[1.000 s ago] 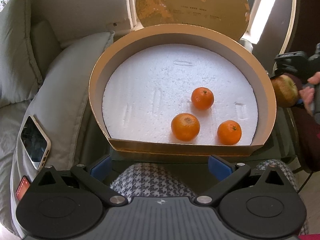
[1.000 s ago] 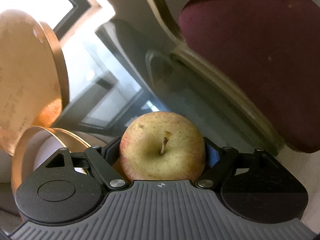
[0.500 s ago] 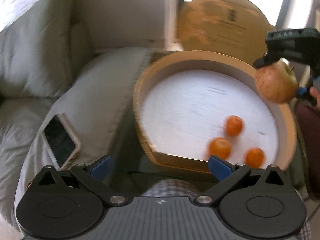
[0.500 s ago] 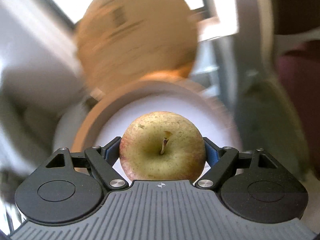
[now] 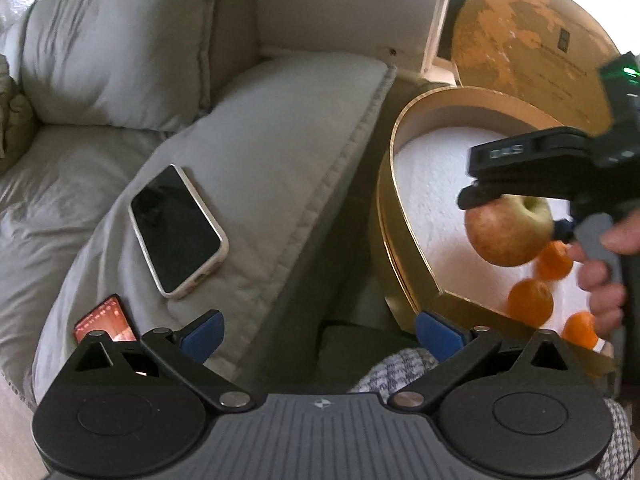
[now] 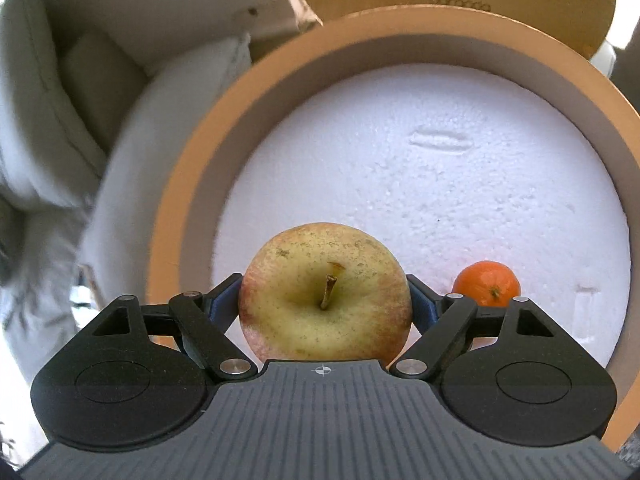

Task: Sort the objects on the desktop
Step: 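Lift the apple with the right gripper over the box and lower it onto the foam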

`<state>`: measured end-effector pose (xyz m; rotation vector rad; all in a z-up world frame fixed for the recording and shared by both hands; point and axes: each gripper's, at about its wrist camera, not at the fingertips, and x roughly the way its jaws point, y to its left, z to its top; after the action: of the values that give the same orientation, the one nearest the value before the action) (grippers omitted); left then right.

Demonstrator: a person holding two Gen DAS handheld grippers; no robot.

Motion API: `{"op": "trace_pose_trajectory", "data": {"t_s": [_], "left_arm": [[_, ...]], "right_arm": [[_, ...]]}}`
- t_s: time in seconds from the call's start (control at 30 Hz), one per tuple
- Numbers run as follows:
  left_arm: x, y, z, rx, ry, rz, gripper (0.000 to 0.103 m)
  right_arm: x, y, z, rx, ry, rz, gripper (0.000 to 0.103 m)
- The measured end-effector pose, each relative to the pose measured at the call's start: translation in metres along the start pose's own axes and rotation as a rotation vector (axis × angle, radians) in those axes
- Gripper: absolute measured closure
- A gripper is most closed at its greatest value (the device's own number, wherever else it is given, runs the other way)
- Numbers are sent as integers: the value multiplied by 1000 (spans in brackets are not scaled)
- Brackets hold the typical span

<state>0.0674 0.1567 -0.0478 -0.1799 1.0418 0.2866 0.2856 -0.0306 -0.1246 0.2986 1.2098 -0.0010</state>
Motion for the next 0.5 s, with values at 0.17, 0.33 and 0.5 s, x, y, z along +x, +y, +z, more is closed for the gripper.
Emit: {"op": "trace_pose_trajectory", "data": {"t_s": [0.17, 0.33, 0.5], "left_arm": [[2, -7, -3, 31, 5, -20, 0], [1, -12, -4, 49, 8, -24, 0], [-4, -17, -5, 57, -3, -17, 0]], "right_arm": [[10, -3, -2, -4, 14, -37, 19], [10, -9, -2, 12, -2, -17, 18], [-2, -10, 2, 37, -1, -24, 14]]}}
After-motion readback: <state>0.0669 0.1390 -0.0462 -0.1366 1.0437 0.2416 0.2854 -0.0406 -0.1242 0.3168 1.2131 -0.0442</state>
